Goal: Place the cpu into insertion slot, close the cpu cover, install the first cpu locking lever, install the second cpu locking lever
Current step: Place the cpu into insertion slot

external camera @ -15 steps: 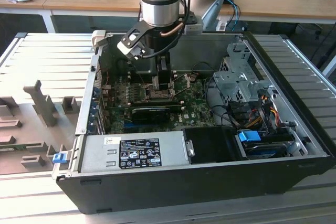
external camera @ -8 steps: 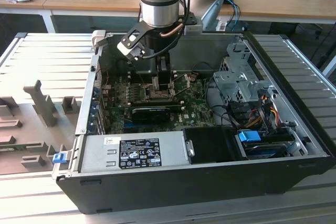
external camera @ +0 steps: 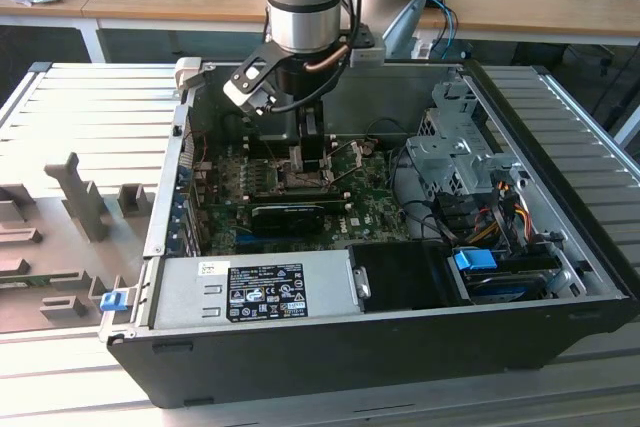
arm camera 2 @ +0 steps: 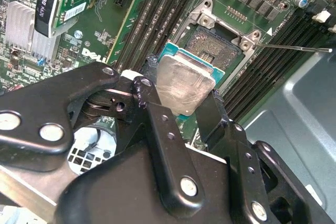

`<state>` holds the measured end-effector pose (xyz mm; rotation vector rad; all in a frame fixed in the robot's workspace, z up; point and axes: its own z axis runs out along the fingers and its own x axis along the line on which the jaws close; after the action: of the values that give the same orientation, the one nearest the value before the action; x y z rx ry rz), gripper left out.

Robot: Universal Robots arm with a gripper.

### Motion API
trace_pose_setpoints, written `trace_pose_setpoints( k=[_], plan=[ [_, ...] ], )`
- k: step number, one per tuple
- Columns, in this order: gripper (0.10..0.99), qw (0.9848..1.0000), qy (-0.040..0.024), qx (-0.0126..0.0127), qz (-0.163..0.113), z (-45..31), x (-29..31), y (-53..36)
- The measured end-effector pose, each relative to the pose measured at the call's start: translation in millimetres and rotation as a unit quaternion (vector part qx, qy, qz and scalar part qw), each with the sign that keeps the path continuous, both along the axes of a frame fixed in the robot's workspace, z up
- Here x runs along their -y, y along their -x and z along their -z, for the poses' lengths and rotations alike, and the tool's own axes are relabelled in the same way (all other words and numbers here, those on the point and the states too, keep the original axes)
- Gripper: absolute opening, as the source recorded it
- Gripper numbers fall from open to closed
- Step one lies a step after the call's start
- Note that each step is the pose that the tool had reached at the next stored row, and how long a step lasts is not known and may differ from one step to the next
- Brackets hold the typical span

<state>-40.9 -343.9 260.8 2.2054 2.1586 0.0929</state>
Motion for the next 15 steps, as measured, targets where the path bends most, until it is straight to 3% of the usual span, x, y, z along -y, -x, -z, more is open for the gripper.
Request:
trace_pose_setpoints(
  k=[15],
  plan=[
    [0.533,1.0,0.0,0.0,0.0,3.9,-1.1,0.0]
  ],
)
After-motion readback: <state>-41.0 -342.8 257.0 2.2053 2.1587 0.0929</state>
